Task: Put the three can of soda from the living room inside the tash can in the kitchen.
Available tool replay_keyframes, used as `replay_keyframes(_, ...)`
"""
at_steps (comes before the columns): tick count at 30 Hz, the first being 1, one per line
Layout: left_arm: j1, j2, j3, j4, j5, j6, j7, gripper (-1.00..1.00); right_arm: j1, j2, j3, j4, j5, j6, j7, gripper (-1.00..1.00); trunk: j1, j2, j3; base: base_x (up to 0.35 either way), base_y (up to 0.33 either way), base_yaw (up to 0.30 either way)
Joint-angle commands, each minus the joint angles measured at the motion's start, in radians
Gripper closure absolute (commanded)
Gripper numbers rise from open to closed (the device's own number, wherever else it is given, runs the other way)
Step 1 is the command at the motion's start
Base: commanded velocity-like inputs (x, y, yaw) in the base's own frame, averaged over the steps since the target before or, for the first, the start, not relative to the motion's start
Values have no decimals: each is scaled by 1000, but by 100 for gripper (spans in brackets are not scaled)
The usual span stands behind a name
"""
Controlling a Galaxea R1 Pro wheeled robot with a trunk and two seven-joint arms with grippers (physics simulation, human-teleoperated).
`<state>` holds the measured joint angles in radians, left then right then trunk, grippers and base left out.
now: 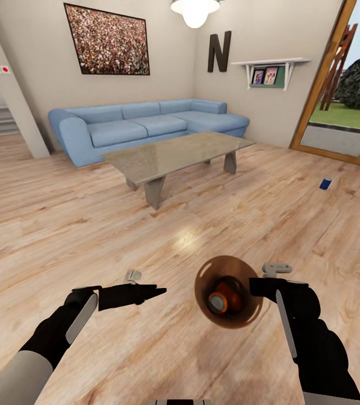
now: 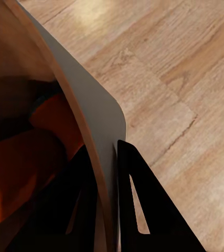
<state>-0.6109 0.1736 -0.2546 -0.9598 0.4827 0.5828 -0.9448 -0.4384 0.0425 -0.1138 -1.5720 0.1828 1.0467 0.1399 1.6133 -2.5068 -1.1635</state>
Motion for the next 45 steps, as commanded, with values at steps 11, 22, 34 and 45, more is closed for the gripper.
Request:
replay_keyframes(11, 0, 0, 0, 6, 1, -3, -2, -100, 0, 2, -1, 0, -12, 1, 4, 100, 0, 0, 6, 0, 0, -85)
replay_keyframes(22, 0, 0, 0, 4, 2, -3, -2, -100, 0, 2, -1, 0, -12, 1, 4, 100, 0, 0, 12, 0, 0, -233)
replay_keyframes(34, 0, 1, 0, -1, 1, -1, -1, -100, 0, 0, -1, 0, -12, 1, 4, 100, 0, 0, 19, 0, 0, -236)
replay_keyframes(45, 0, 0, -1, -3, 1, -1, 0, -100, 0, -1, -1, 0, -12, 1, 3, 100, 0, 0, 27, 0, 0, -235)
